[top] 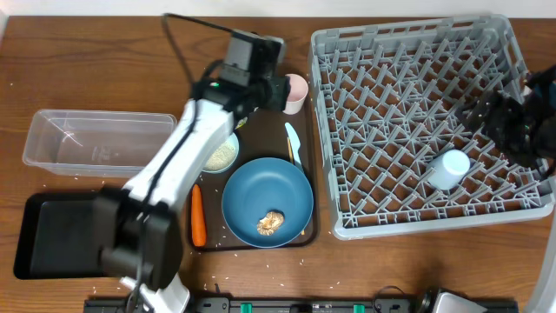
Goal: Sort waste into correct bins and load items into the dishwasher rack
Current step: 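Reach the left gripper to the pink cup and grasp it, then lift the pink cup and hand it to the right gripper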
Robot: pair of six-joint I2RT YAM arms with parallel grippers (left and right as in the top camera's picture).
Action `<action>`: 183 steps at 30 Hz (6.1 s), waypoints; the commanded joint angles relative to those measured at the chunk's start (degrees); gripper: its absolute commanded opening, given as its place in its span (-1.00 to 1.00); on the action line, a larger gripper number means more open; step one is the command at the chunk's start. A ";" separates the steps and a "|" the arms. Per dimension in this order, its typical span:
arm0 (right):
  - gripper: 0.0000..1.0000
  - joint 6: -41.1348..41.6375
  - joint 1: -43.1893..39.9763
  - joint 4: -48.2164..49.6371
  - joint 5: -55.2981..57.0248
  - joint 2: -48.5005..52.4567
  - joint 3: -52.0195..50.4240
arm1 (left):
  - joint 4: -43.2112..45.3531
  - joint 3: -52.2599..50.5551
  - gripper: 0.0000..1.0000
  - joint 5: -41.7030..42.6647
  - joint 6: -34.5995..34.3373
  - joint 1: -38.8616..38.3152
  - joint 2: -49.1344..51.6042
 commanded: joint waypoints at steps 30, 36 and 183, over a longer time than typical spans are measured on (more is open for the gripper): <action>0.78 -0.98 -0.42 -2.38 -1.92 -1.33 0.33 | 3.08 0.44 -0.28 -5.81 -4.83 0.31 12.63; 0.78 -0.98 -0.42 -2.40 -1.92 -1.33 0.33 | 3.56 0.44 -0.44 -5.84 -13.86 0.31 12.70; -0.03 -17.59 39.01 51.30 -37.03 2.12 0.33 | 3.52 0.46 -0.13 76.67 -35.06 18.16 -23.71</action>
